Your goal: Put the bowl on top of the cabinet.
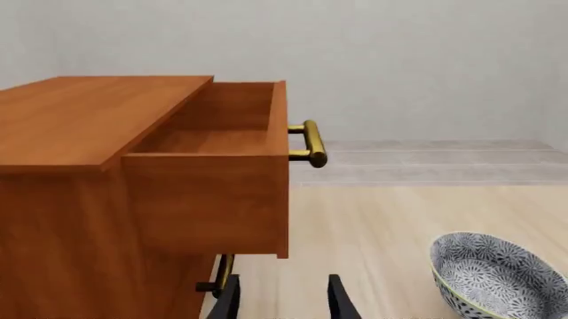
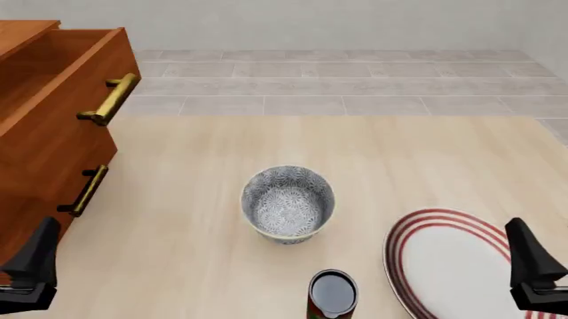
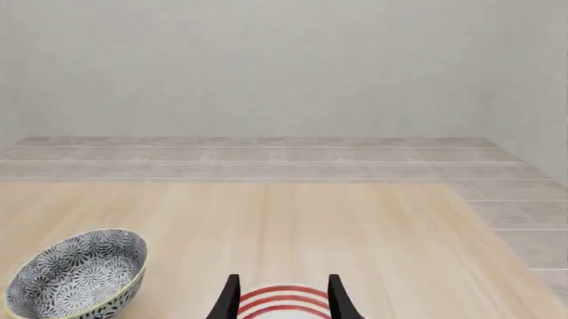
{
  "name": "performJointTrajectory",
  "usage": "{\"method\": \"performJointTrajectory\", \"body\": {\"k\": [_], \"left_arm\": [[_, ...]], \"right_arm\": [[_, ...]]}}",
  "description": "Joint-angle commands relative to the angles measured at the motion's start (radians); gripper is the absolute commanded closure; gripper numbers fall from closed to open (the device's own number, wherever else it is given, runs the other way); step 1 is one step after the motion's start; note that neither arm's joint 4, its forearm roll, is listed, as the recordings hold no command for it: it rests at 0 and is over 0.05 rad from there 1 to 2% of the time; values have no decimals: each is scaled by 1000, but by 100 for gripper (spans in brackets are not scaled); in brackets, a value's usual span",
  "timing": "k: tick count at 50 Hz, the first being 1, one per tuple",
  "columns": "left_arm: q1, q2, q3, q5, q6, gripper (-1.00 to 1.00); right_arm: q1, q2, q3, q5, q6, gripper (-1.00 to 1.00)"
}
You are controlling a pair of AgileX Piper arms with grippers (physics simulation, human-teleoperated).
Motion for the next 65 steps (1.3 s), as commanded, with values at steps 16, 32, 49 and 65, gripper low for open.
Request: {"method": "performJointTrajectory", "body": {"k": [16,32,49,65], "left_arm": [[7,2,-4,13,-9,-100],[-17,15,-80,54,7,-100],[-270,135,-334,199,-5,-100],[-459,341,-521,230,-52,-100]], "right_arm": [[-3,5,-2,1,10,-100],[-3,10,-1,-6,8,-100],[-3,6,-1,-2,8,-100],[-3,9,-1,-4,10,-100]]}}
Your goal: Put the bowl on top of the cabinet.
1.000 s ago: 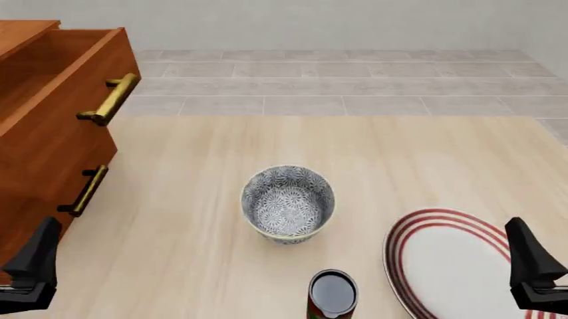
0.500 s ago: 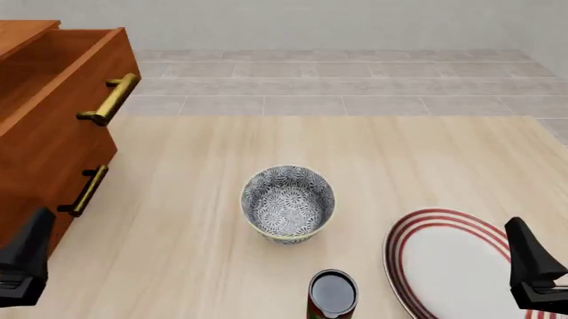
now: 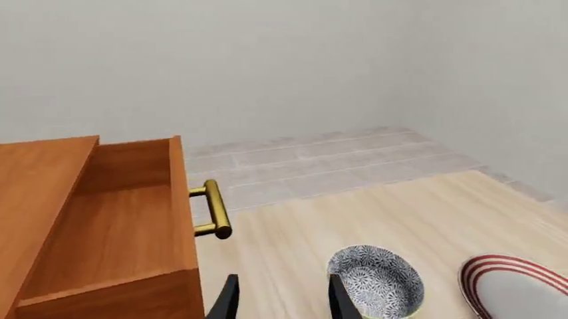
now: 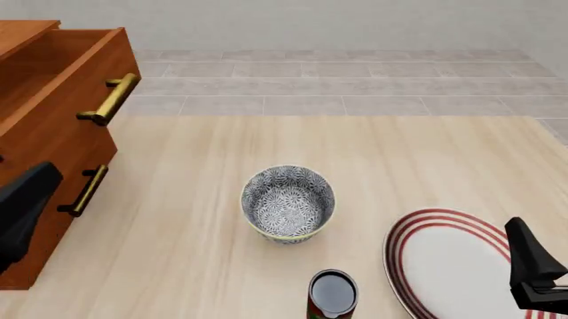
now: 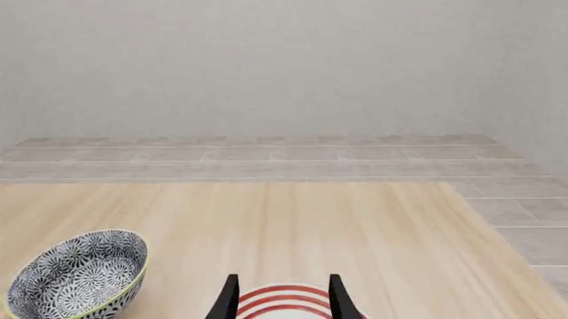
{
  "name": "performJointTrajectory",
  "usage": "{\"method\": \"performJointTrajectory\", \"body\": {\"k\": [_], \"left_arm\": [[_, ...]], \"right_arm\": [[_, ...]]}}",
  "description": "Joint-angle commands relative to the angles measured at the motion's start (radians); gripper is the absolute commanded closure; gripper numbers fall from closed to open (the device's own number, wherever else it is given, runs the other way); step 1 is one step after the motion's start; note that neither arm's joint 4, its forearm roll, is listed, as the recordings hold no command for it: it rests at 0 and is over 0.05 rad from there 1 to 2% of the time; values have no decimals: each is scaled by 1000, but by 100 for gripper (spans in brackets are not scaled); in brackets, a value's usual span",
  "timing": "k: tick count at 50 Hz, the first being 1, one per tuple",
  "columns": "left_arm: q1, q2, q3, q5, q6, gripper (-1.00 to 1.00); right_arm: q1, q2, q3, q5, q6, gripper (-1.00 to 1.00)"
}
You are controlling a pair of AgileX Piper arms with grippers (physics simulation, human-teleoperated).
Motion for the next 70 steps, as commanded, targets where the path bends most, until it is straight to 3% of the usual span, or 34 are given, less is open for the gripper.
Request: {"method": "performJointTrajectory", "body": {"k": [1,5,20,44,70], "left_arm": [[-110,132,-127,20,-15,-100],[-157,193,-169,27,-48,-100],[-247,370,-364,86,-62,-100],[-288,719,-569,102,-114,-100],[-210,1072,-701,94,-175,-100]], "right_arm": [[0,1,0,-1,-1,-100],[0,1,0,0,1,-100],[0,1,0,-2,0,-100],[0,1,0,-1,0,-100],[0,-1,0,2,0,-100]]}}
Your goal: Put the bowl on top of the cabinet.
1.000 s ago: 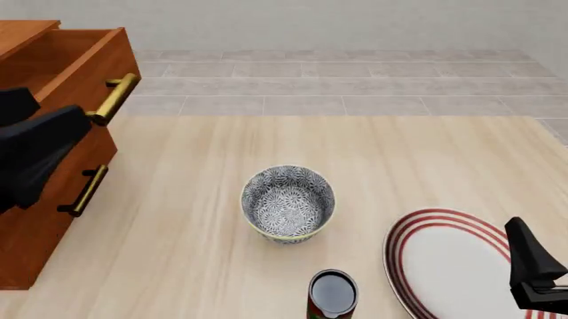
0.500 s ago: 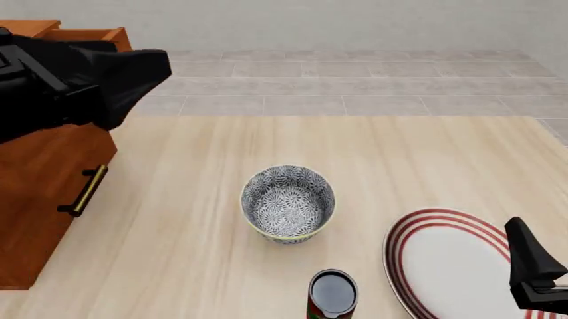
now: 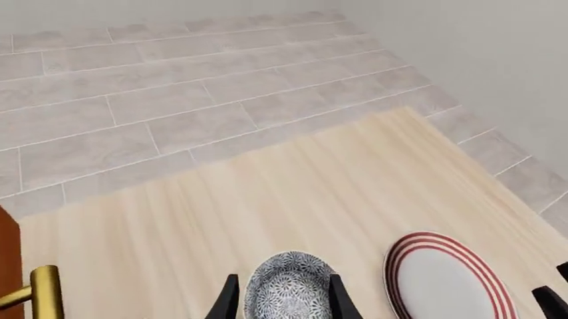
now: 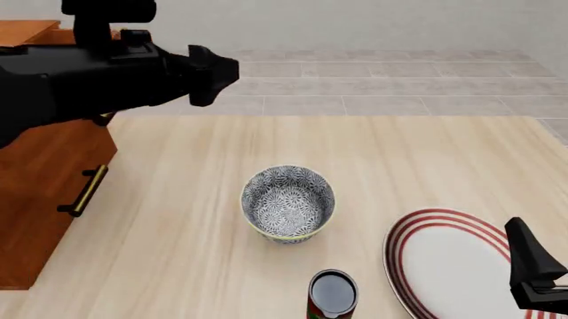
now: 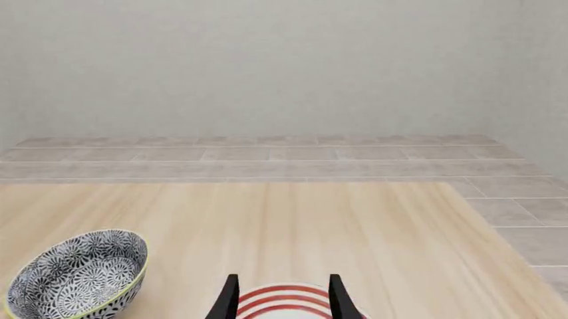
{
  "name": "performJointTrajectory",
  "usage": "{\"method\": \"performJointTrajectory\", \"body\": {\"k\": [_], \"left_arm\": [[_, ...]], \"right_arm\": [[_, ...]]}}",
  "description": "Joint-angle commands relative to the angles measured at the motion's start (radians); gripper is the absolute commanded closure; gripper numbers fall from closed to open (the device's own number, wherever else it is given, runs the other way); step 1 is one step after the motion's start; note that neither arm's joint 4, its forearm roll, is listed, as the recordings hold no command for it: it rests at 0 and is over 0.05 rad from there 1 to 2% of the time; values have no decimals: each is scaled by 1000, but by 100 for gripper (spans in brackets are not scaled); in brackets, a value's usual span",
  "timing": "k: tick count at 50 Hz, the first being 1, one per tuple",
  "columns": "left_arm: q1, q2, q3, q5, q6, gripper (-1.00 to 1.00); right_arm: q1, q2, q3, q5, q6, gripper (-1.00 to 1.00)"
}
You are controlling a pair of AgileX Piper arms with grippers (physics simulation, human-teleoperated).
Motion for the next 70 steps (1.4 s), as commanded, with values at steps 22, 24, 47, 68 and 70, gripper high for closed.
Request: {"method": "performJointTrajectory", "body": {"k": [22,24,47,68,70], "left_arm": [[98,331,-67,-44,-38,-100],[101,341,-62,-48,-30,-100],[57,523,-16,-142,-42,-100],[22,618,-1,-203,-71,-100],[23,630,0,-209,-68,-100]], "right_arm": [[0,-1,0,1,0,-100],[0,-1,0,1,0,-100],[0,0,0,1,0,-100],[0,-1,0,1,0,-100],[0,0,0,1,0,-100]]}}
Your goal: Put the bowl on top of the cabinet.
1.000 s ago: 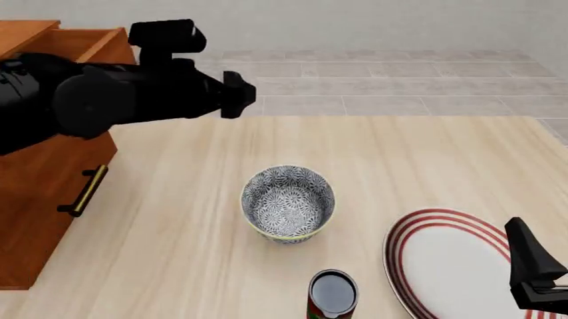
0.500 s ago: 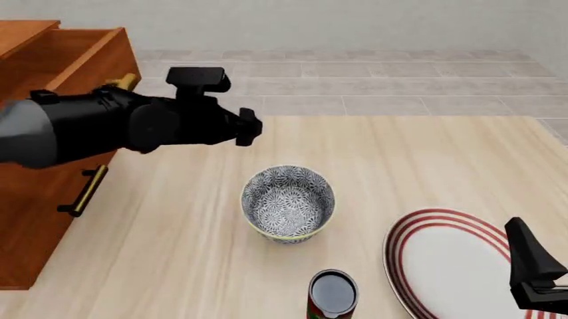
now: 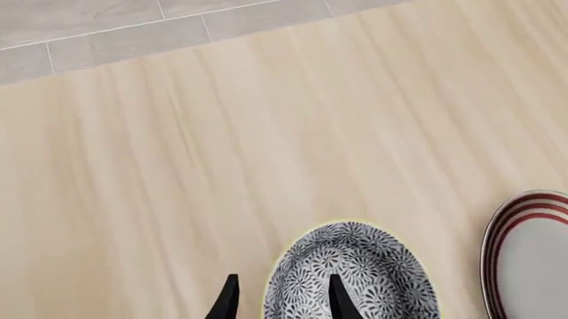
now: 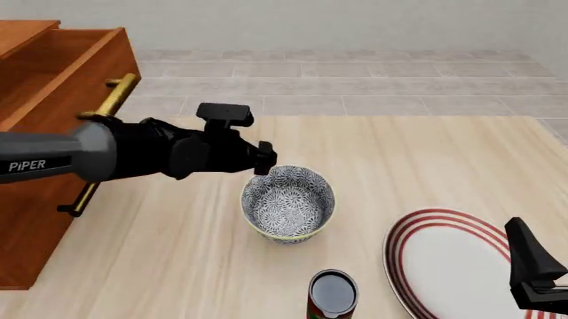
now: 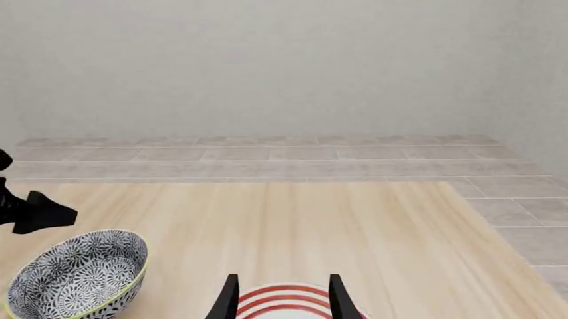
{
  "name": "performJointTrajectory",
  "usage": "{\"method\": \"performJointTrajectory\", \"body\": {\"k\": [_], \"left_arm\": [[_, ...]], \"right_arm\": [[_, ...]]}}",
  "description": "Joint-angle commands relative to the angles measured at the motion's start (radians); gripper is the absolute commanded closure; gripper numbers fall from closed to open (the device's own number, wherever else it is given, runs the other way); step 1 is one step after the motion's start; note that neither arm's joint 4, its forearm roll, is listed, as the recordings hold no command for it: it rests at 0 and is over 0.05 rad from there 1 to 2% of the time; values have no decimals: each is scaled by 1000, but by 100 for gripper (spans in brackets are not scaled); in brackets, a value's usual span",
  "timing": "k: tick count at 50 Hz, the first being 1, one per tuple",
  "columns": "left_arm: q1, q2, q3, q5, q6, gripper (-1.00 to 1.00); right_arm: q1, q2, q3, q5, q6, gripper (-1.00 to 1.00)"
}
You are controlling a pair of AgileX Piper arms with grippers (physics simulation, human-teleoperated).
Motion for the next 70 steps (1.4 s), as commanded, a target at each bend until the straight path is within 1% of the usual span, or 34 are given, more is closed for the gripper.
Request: {"method": "performJointTrajectory", "body": {"k": [1,41,42,54,56,57,58,60,61,62,63,64,66,67,68,70], "left_arm": [[-15,63,7,-35,-13,-100],[-24,253,6,-121,-5,-100],[-28,257,6,-123,-12,-100],[-24,298,-2,-127,6,-100],[-57,280,22,-157,-8,-100],[-24,293,12,-147,11,100],[-29,293,18,-150,-1,100],[-31,265,38,-159,23,100],[-45,249,51,-163,16,100],[-42,233,61,-170,31,100],[-48,216,73,-173,29,100],[-44,194,84,-177,49,100],[-43,181,91,-176,50,100],[-54,138,109,-172,39,100],[-42,122,113,-171,58,100],[-47,76,132,-168,53,100]], "right_arm": [[0,0,0,0,0,-100],[0,0,0,0,0,-100],[0,0,0,0,0,-100],[0,0,0,0,0,-100],[0,0,0,0,0,-100],[0,0,0,0,0,-100],[0,0,0,0,0,-100],[0,0,0,0,0,-100],[0,0,0,0,0,-100],[0,0,0,0,0,-100],[0,0,0,0,0,-100],[0,0,0,0,0,-100],[0,0,0,0,0,-100],[0,0,0,0,0,-100],[0,0,0,0,0,-100],[0,1,0,0,0,-100]]}}
